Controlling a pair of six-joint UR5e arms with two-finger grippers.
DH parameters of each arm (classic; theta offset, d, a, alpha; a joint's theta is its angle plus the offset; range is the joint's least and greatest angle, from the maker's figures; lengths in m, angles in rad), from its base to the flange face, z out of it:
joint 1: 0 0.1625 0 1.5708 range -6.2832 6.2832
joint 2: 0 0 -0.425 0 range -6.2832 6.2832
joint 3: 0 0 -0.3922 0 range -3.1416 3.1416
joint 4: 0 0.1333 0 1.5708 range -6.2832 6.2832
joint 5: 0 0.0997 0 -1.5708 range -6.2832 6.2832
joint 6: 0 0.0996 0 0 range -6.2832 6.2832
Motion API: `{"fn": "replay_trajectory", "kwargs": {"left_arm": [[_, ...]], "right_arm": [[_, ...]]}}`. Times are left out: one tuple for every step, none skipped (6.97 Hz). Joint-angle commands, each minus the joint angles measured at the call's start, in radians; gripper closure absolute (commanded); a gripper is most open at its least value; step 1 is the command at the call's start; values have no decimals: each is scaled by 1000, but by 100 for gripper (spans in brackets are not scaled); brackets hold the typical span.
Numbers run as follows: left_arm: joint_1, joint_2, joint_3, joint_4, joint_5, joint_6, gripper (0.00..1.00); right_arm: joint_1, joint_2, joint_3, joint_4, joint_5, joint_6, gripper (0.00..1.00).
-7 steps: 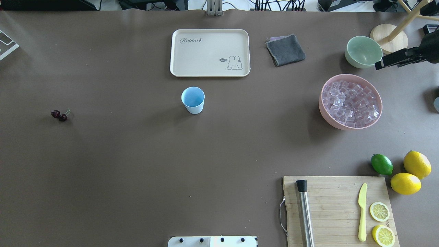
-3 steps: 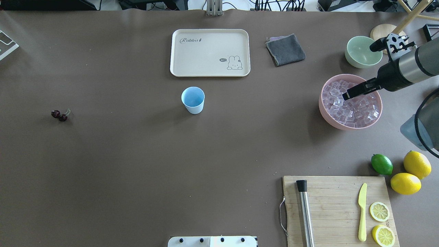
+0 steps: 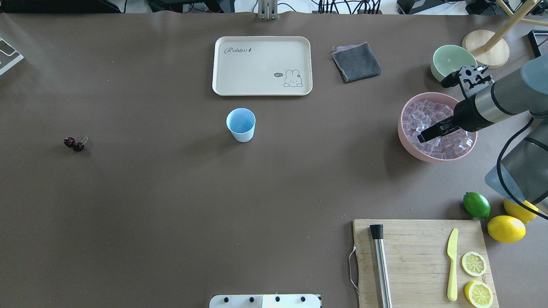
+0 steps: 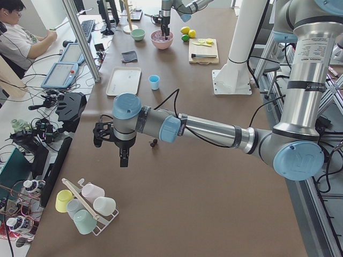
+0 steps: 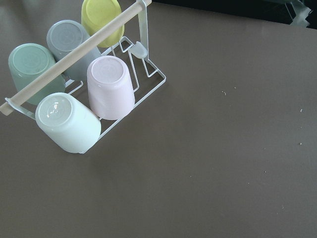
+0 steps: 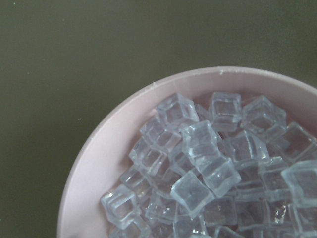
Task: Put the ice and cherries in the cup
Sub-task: 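Reach the right gripper into the pink bowl and grasp an ice cube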
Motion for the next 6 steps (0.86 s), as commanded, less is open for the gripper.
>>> {"fn": "replay_trajectory", "kwargs": {"left_arm": [[-1,3,-2,-10,0,-3,2],[0,2,1,-9,0,-1,2],[0,0,3,-10,0,-1,2],[0,-1,3,-10,0,-1,2],[2,-2,6,-10,0,-1,2],[2,-2,6,-10,0,-1,2]], "right_arm": [[-19,4,-24,-5,-6,-1,17],[-30,4,-36,-9,-12,-1,17],[-38,7,-44,-9,-15,-1,17],[-38,5,-47,-8,-15,-1,33],[-38,10,-48,-9,-13,-1,68],[-35,14,-51,-9,-13,-1,100]]}}
